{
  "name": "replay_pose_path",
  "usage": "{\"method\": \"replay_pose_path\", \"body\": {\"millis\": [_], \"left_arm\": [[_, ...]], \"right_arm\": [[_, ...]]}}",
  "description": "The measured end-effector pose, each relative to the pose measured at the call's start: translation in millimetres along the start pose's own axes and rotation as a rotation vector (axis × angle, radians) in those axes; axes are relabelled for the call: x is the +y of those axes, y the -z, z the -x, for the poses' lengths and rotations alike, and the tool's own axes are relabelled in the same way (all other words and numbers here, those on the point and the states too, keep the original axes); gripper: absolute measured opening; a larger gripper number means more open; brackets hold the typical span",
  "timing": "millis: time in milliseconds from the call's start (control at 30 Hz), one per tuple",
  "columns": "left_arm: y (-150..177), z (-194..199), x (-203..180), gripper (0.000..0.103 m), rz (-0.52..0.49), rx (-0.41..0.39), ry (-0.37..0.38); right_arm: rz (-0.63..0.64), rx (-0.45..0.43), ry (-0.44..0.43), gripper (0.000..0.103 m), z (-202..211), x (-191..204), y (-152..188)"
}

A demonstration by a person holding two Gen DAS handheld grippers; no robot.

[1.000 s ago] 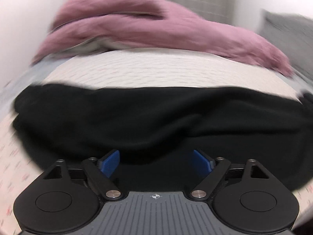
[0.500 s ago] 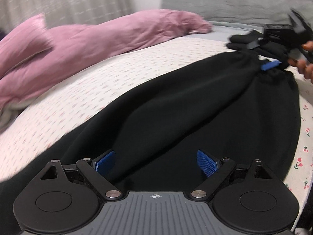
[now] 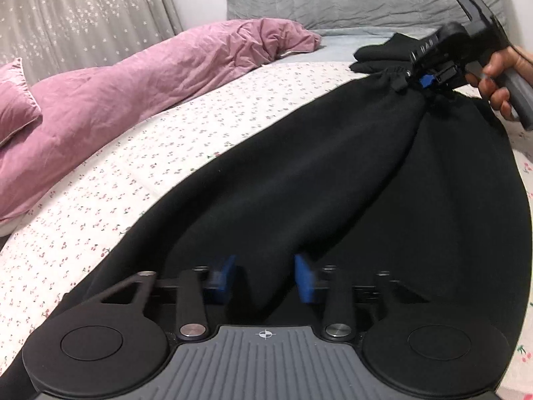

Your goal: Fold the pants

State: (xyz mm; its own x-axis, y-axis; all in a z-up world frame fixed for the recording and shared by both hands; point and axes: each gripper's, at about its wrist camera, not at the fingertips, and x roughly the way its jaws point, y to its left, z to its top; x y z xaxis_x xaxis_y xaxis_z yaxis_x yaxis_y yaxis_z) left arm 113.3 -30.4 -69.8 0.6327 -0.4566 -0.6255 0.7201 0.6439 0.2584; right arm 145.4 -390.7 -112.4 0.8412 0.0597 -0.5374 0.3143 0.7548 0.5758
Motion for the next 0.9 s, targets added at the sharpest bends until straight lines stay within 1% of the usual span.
{"method": "replay_pose_path", "body": {"millis": [33, 100, 133, 233, 367, 467, 533, 667, 767, 900], "left_arm": [[-2.3, 0.6, 1.7, 0.015, 0.011, -0.010, 0.000], [-8.8, 6.2, 5.3, 0.011, 0.030, -0.040, -0.028], [-12.1, 10.9, 6.5, 0.007, 0.037, -0.062, -0.046], [-21.5, 31.9, 14.2, 0.003, 0.068, -0.125, -0.073], [-31.9, 65.5, 16.9, 0.002, 0.066, -0.198, -0.087], [-33.4, 94.0, 13.3, 0.002, 0.061, -0.236, -0.065], [-30.7, 110.6, 4.8, 0.002, 0.046, -0.256, -0.047], [-24.4, 124.2, -22.0, 0.001, -0.007, -0.253, 0.003], [-11.1, 125.7, -40.6, 0.001, -0.024, -0.219, 0.052], [11.4, 114.6, -59.8, 0.001, -0.004, -0.161, 0.106]], "right_arm": [[0.023, -0.005, 0.023, 0.012, -1.1, 3.3, -0.4], [0.075, -0.015, 0.063, 0.011, 0.6, 13.0, -4.6], [0.094, -0.035, 0.055, 0.011, 4.5, 17.4, -7.6], [0.134, -0.089, 0.025, 0.010, 16.1, 29.4, -19.1], [0.137, -0.133, -0.023, 0.010, 37.2, 43.0, -34.4], [0.154, -0.165, -0.050, 0.010, 61.5, 50.1, -41.0], [0.174, -0.166, -0.051, 0.010, 79.0, 50.4, -40.4], [0.208, -0.146, -0.021, 0.010, 99.4, 40.6, -24.3], [0.197, -0.105, 0.013, 0.010, 100.8, 26.0, -10.1], [0.156, -0.038, 0.065, 0.011, 94.4, -0.1, 8.5]]}}
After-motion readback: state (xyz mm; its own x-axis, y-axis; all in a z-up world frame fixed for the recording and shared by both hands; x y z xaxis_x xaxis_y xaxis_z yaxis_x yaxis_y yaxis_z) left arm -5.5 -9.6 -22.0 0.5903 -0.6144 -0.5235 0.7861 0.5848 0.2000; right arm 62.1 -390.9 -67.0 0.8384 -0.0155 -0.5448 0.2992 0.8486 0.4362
